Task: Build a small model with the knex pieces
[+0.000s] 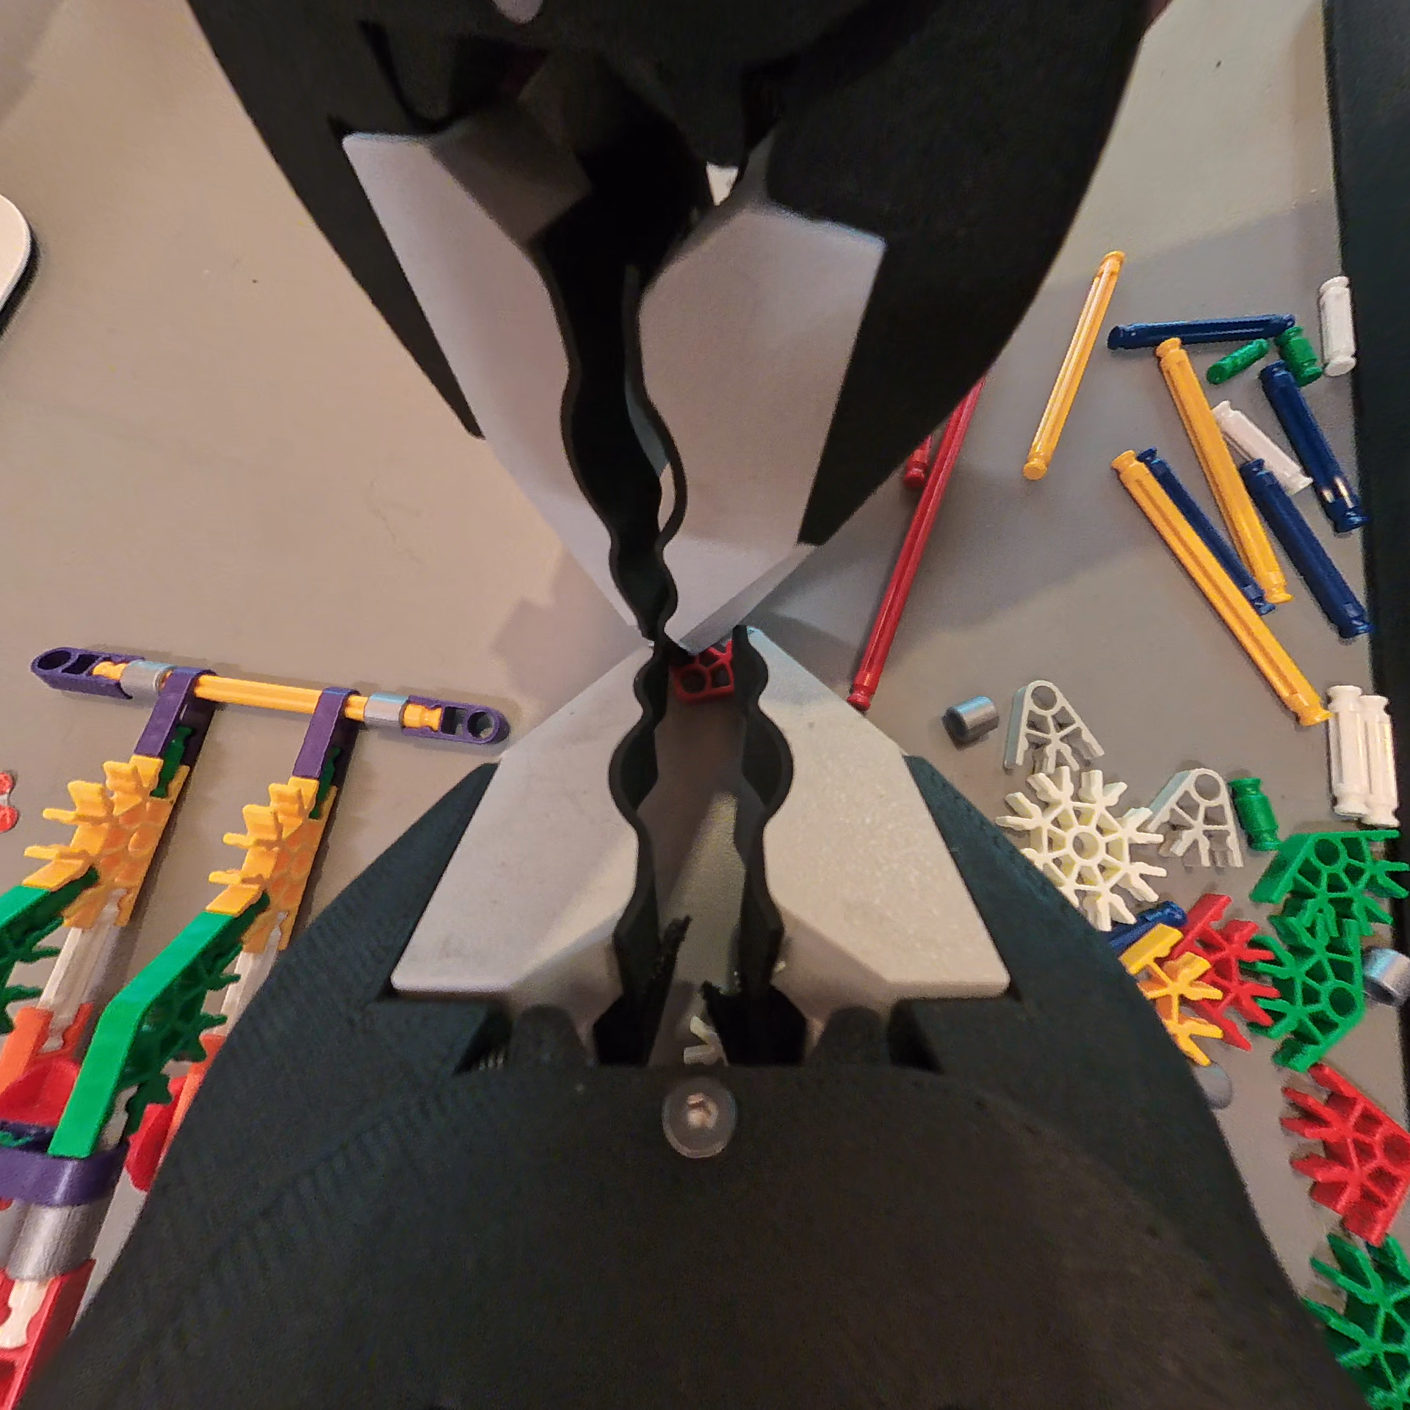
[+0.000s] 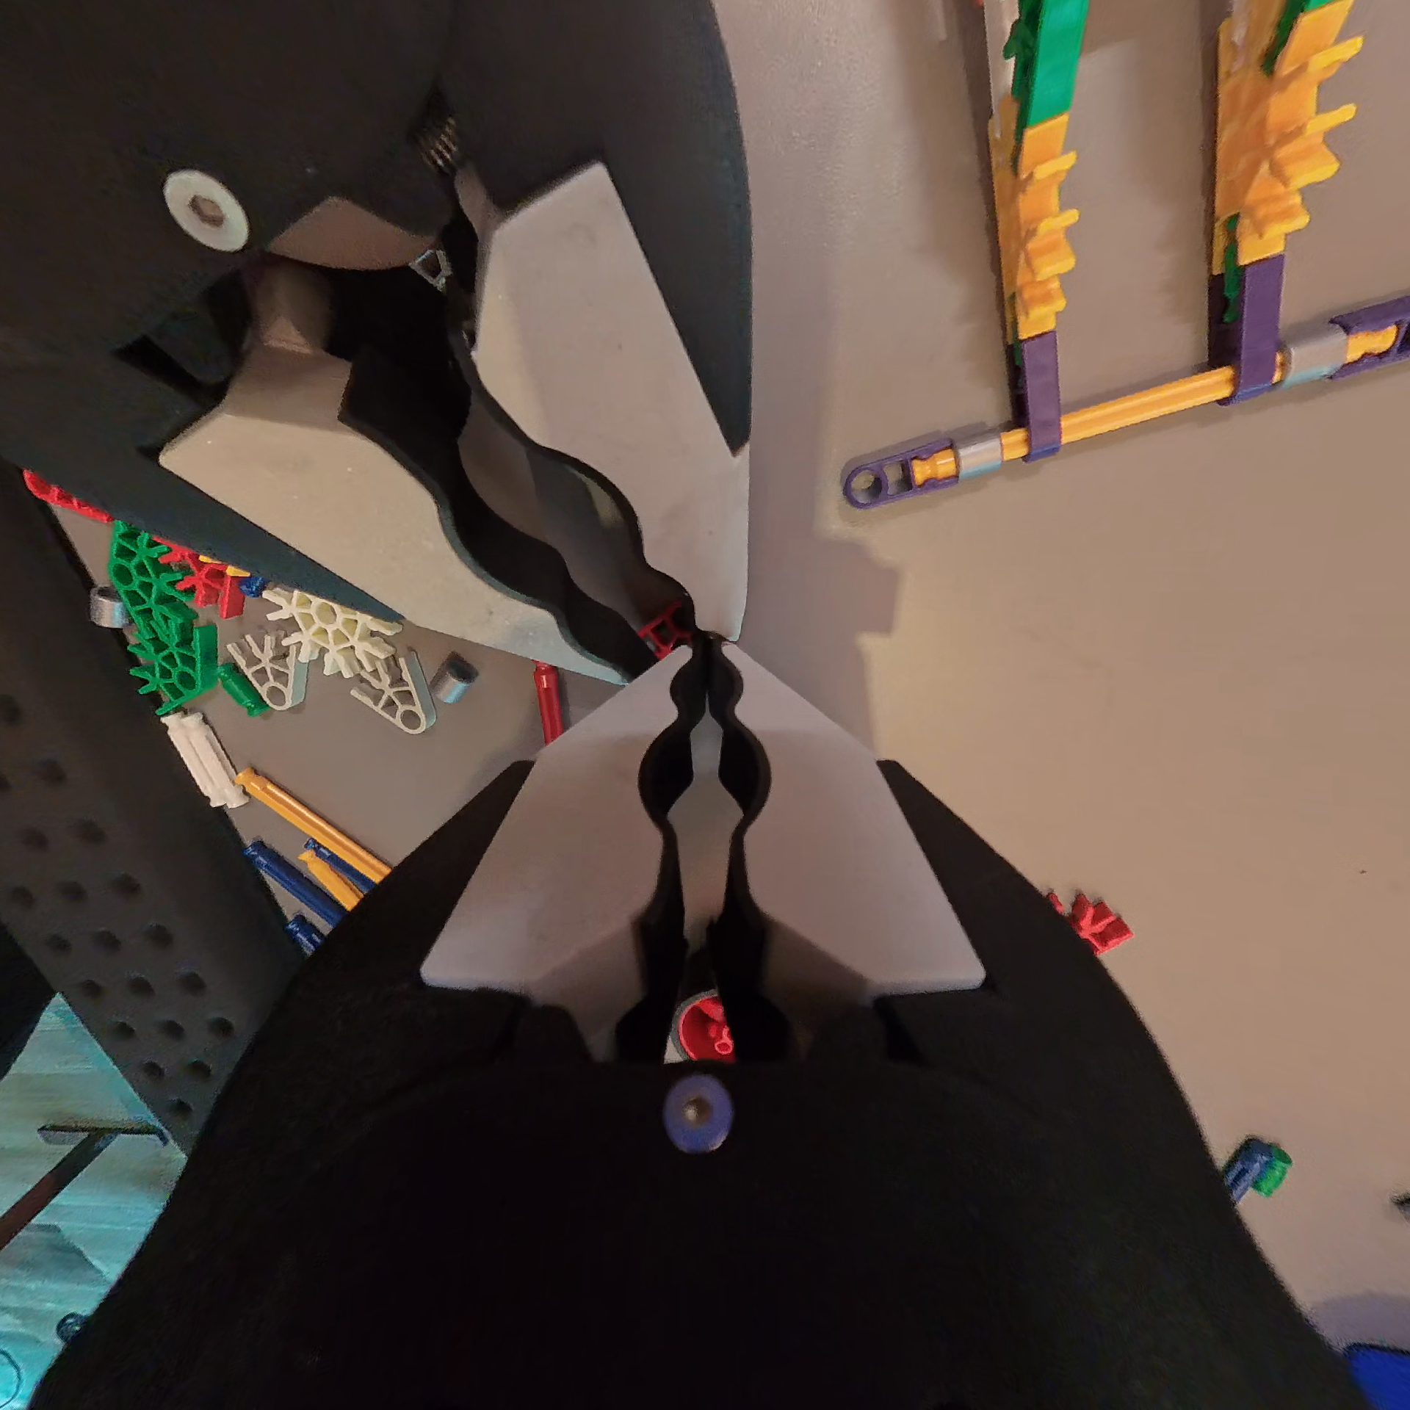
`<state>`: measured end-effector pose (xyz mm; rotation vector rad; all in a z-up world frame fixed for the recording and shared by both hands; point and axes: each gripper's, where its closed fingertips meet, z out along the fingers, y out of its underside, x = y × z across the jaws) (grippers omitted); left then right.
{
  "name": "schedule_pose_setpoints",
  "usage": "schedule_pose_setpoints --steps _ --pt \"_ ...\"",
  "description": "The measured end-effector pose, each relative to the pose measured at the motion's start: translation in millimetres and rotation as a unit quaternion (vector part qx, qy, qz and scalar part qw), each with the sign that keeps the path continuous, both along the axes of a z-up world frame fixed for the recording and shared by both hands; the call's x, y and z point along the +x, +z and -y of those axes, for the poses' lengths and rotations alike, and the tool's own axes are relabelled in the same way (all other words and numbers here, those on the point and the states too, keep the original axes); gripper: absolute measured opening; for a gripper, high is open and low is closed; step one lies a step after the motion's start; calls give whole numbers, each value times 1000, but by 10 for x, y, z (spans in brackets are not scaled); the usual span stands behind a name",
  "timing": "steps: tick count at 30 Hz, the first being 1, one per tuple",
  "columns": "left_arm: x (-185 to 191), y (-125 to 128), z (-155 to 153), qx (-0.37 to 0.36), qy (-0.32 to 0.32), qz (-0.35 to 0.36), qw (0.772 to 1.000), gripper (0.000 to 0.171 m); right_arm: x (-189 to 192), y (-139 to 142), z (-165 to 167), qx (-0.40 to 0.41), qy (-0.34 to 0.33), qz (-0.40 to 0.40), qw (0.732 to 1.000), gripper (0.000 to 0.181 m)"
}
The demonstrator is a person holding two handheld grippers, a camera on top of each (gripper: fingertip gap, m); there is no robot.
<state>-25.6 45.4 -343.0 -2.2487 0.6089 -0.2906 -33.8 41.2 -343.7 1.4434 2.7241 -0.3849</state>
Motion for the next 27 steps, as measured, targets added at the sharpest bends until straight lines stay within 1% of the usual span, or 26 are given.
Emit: schedule_pose_setpoints --steps 1,3,5,7,9,10,11,14,16,18,20,23,25,27 --pt "-1 0 1 0 0 0 1000 13 0 2 -1 -6 -5 2 1000 0" --pt "-4 6 3 -1 0 5 1000 13 4 52 -78 -22 -35 -10 999 0" --pt "-5 12 16 -4 -2 9 1000 13 55 288 -122 -59 -59 -52 995 0" --pt "-1 17 31 -7 -7 16 1000 12 212 494 -189 -76 -93 -74 990 0" --pt "-7 34 46 -11 -12 22 1000 13 453 590 -188 -77 -102 -76 989 7" --pt "-20 48 57 -15 -13 23 1000 18 569 629 -168 -78 -107 -82 988 11" --pt "-34 72 73 -18 -12 25 999 22 695 655 -126 -84 -112 -86 986 14" --pt "-92 225 131 -5 -9 26 1000 23 1057 668 93 -111 -122 -96 982 14" --pt "-124 267 207 -15 -4 22 1000 23 1253 594 278 -116 -121 -98 981 14" --pt "-107 276 329 -30 -10 13 999 25 1372 474 507 -121 -117 -96 981 20" --pt "-69 293 451 -38 -13 10 999 26 1373 381 771 -128 -100 -108 981 21" --pt "-14 336 625 -41 -8 18 999 28 1188 308 1091 -139 -85 -141 977 25" --pt "-9 363 731 -42 1 19 999 28 1018 265 1147 -120 -85 -160 976 28" --pt "-28 362 849 -50 11 18 999 28 885 254 1214 -128 -83 -167 974 29"
